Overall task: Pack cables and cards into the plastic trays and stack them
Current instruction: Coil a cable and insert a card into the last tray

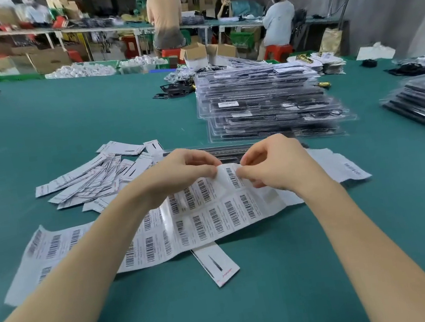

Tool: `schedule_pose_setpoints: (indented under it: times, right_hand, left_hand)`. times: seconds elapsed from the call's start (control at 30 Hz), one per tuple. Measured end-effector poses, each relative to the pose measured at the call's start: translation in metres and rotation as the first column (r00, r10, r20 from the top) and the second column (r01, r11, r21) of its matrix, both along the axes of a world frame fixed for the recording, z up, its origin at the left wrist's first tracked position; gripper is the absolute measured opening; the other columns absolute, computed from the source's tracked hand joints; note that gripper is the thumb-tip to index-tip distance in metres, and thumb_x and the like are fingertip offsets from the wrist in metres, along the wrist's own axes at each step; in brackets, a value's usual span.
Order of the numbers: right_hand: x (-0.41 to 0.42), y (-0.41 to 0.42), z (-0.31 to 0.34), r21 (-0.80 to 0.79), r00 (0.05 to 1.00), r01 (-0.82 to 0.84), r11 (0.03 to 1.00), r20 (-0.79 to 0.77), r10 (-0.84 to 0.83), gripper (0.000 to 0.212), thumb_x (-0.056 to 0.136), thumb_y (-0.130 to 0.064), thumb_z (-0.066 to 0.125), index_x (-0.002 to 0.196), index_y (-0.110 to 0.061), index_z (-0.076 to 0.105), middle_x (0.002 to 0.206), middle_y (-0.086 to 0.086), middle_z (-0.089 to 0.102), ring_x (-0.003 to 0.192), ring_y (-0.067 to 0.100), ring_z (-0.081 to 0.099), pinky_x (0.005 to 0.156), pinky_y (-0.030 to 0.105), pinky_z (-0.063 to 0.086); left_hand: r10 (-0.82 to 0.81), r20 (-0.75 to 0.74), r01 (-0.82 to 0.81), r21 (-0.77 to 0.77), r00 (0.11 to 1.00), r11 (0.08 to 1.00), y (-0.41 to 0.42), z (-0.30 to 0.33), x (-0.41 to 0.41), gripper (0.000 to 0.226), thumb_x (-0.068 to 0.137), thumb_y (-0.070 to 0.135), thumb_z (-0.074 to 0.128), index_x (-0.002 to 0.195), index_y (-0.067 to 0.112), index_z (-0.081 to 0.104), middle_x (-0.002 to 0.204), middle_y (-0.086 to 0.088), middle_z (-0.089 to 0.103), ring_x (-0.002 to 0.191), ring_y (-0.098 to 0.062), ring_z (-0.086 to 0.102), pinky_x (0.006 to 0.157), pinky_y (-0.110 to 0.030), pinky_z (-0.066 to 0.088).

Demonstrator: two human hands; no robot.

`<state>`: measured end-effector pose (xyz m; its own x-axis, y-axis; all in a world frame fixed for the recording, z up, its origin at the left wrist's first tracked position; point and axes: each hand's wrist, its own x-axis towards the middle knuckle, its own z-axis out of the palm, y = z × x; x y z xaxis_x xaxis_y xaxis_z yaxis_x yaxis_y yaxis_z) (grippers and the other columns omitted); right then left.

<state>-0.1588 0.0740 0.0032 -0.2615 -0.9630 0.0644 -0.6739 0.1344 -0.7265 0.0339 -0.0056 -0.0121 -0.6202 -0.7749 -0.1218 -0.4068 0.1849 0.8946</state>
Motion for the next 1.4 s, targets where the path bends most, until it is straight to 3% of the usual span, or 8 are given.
schedule_pose_setpoints:
  times: [0.13,0.27,0.6,0.83,0.97,1.07,1.27,1.4]
  right_hand:
    - [-0.002,0.0,-0.002,0.017,0.989,-0.01,1.0,0.146,0.007,0.012,0.075,-0.019,0.085,0.083,-0.02,0.077,0.072,-0.004,0.076,0.062,0.012,0.073,0.071,0.036,0.064]
    - [-0.001,-0.002,-0.003,-0.042,0.994,-0.046,0.998,0.094,0.05,0.007,0.079,-0.02,0.081,0.08,-0.026,0.078,0.071,-0.01,0.075,0.064,0.01,0.073,0.067,0.033,0.064]
    - [0.001,-0.001,-0.001,0.023,0.955,-0.142,0.99,0.266,0.131,0.008,0.076,-0.028,0.087,0.078,-0.022,0.082,0.075,-0.002,0.077,0.075,0.012,0.076,0.067,0.024,0.061]
    - [-0.005,0.003,0.0,0.088,0.84,-0.179,0.98,0.532,0.106,0.008,0.078,-0.013,0.085,0.083,-0.008,0.082,0.085,0.012,0.078,0.083,0.022,0.076,0.07,0.024,0.06]
    - [-0.005,0.002,-0.001,0.096,0.845,-0.17,0.981,0.526,0.095,0.006,0.081,-0.009,0.081,0.086,-0.005,0.081,0.088,0.013,0.078,0.084,0.022,0.077,0.068,0.024,0.06]
    - [-0.011,0.003,0.002,0.076,0.858,-0.085,0.993,0.512,0.034,0.004,0.081,-0.006,0.079,0.078,-0.007,0.081,0.086,0.012,0.078,0.081,0.022,0.077,0.065,0.025,0.06]
    - [-0.002,0.002,0.001,0.081,0.945,-0.107,0.991,0.317,0.076,0.023,0.072,-0.038,0.088,0.076,-0.016,0.081,0.077,0.002,0.077,0.074,0.01,0.074,0.062,0.023,0.059]
    - [0.0,0.0,0.0,0.123,0.95,-0.086,0.989,0.31,0.045,0.01,0.078,-0.024,0.084,0.074,-0.016,0.08,0.072,0.002,0.076,0.068,0.008,0.072,0.058,0.019,0.055]
  left_hand:
    - [-0.003,-0.035,0.004,0.025,0.999,1.0,-0.002,-0.001,0.001,0.01,0.095,0.026,0.067,0.094,0.027,0.077,0.095,0.005,0.077,0.086,-0.011,0.072,0.085,-0.033,0.051]
    - [-0.011,-0.052,0.01,-0.014,0.999,1.0,-0.002,-0.002,0.0,0.01,0.09,0.036,0.073,0.095,0.03,0.079,0.097,0.007,0.077,0.094,-0.011,0.071,0.093,-0.034,0.052]
    - [-0.103,-0.076,0.096,-0.092,0.992,0.991,-0.001,-0.004,0.0,0.011,0.092,0.036,0.072,0.095,0.03,0.08,0.082,0.014,0.074,0.066,0.006,0.059,0.058,-0.008,0.041]
    - [-0.152,-0.074,0.144,-0.11,0.986,0.984,-0.003,-0.006,0.0,0.011,0.093,0.038,0.07,0.094,0.031,0.078,0.079,0.011,0.07,0.062,-0.001,0.052,0.05,-0.012,0.037]
    - [-0.142,-0.068,0.133,-0.118,0.988,0.984,-0.003,-0.007,-0.001,0.009,0.093,0.036,0.07,0.092,0.033,0.078,0.085,0.01,0.074,0.071,0.001,0.059,0.059,-0.011,0.043]
    - [-0.106,-0.045,0.1,-0.105,0.993,0.989,-0.006,-0.007,0.001,0.009,0.094,0.034,0.069,0.09,0.032,0.077,0.088,0.009,0.075,0.076,-0.001,0.065,0.07,-0.018,0.047]
    - [-0.122,-0.068,0.111,-0.145,0.99,0.983,-0.003,-0.009,-0.005,0.008,0.093,0.035,0.071,0.092,0.032,0.078,0.086,0.009,0.075,0.076,0.001,0.063,0.069,-0.014,0.044]
    - [-0.142,-0.047,0.133,-0.154,0.989,0.979,-0.001,-0.01,-0.004,0.008,0.092,0.037,0.071,0.093,0.033,0.078,0.086,0.005,0.074,0.076,-0.004,0.059,0.073,-0.029,0.045]
